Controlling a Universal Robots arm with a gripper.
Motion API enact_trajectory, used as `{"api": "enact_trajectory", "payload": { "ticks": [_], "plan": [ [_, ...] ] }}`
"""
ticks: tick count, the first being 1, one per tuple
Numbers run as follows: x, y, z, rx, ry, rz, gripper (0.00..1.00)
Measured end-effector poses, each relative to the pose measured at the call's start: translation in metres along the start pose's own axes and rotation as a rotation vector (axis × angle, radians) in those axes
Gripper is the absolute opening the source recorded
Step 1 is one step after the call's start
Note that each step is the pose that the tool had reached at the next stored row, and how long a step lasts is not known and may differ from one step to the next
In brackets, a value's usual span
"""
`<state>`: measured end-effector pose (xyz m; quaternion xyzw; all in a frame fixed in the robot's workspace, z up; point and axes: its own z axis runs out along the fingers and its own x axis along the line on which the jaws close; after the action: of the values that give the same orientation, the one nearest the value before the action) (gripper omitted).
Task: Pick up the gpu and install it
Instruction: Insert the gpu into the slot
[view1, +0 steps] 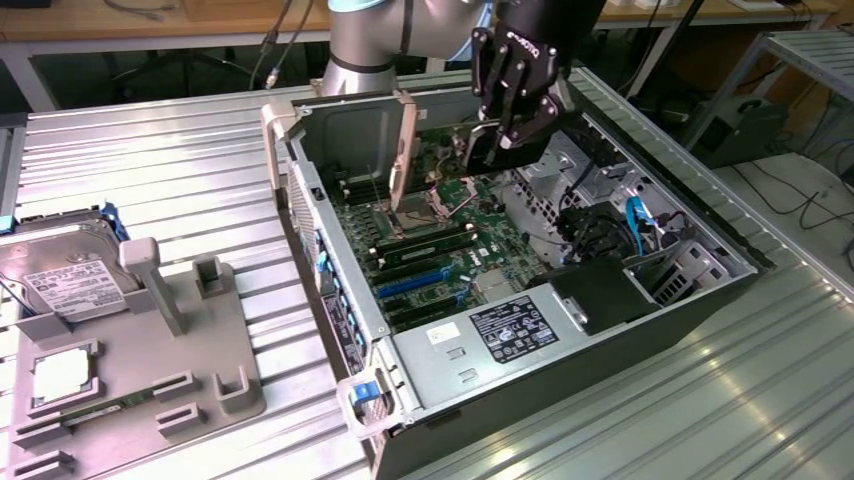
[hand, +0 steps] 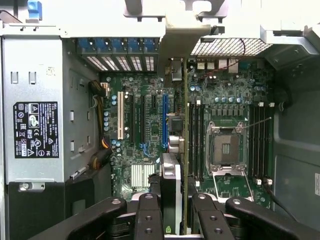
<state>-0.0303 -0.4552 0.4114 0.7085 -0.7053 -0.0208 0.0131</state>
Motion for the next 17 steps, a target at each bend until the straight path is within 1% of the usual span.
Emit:
{"api": "enact_trajectory", "payload": {
  "ticks": [17],
  "plan": [
    [0.001, -0.0005, 0.0119, 0.0035, -0.0002, 0.0, 0.28]
  ]
}}
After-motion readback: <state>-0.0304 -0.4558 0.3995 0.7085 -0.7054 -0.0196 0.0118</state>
